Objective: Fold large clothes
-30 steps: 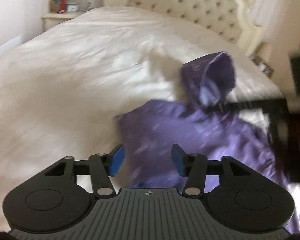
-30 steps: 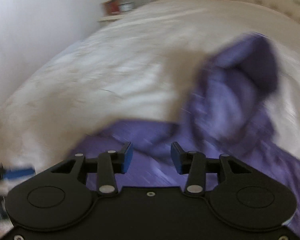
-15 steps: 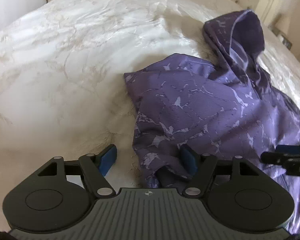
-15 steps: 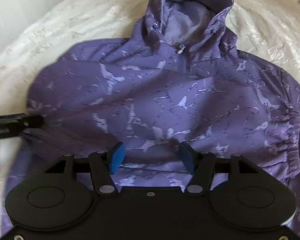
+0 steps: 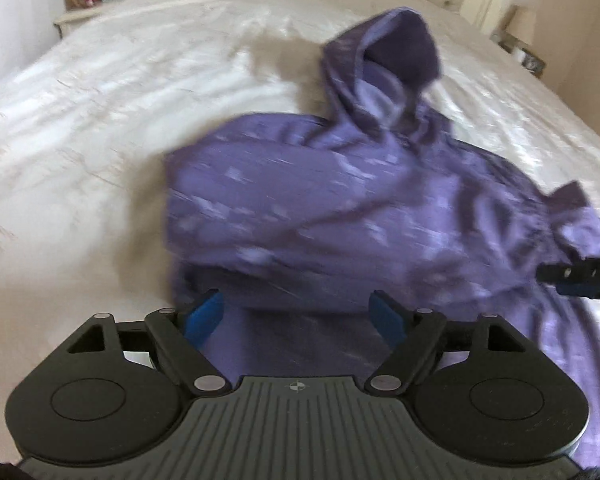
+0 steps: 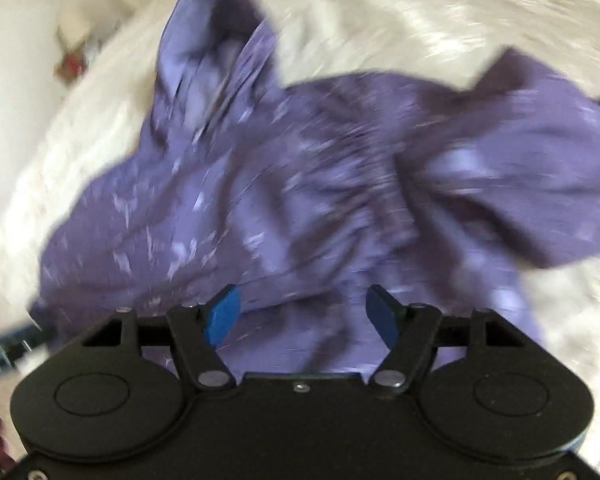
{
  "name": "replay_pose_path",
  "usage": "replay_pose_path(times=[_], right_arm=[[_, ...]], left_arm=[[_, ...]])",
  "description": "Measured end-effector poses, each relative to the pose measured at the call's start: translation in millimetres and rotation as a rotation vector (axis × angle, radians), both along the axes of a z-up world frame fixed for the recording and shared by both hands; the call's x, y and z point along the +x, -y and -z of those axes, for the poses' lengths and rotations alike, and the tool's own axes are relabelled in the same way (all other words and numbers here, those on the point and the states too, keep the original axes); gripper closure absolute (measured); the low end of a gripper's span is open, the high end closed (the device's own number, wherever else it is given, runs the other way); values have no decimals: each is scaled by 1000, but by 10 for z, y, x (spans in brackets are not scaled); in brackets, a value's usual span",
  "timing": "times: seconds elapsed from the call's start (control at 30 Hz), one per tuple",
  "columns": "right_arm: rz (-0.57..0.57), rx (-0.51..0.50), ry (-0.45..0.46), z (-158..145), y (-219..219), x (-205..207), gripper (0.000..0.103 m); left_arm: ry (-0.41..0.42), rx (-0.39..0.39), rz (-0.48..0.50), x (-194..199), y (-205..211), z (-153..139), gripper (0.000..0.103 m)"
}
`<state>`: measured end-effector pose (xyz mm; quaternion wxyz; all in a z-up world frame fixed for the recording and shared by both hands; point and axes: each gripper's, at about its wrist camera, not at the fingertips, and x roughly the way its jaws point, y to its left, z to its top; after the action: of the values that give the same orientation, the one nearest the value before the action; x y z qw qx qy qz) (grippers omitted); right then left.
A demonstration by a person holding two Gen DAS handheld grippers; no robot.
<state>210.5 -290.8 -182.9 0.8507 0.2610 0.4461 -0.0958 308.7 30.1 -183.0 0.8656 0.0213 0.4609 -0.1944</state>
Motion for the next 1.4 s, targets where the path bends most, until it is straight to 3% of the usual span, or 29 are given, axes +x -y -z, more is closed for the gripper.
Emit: replay_pose_path(times=[0.23,0.53,0.73,0.87,1.03,1.07,1.1,1.13,1.17,1.3,1.4], right_arm=[[214,7,58,-229,1047,-757,30],[413,-171,60,-477,2435,-1487,29],[527,-303,22,-506,3116,-1724,25],[563,-285,-19,-351,3442,-1779,25],[556,-164,-43,-160,3627,-1772,26],[552,-150,-37,-157,3621,-1772,29],[550,-153,-35,-163,3605,-1760,40],[556,-173,-39,-179,3592,-1748,59],[566,-190,-35,-228,3569,-1758,68],[568,-143,66,-528,3430,-1801,81],[526,-102,174,-870,3203,-1723,83]], left_arm=[[-1,-5,62,-323,712,-73,24],[23,-3,129,-732,1653,-115,24],[4,12,128,-943,1926,-67,24],[-4,33,114,-1011,1914,-67,24],[-17,57,83,-1014,1796,-88,24],[-20,59,78,-1008,1772,-96,24],[-24,59,73,-996,1740,-102,24],[-26,58,70,-986,1713,-114,24],[-28,57,68,-969,1688,-119,24],[-42,38,77,-857,1609,-125,24],[-40,27,100,-762,1567,-141,24]])
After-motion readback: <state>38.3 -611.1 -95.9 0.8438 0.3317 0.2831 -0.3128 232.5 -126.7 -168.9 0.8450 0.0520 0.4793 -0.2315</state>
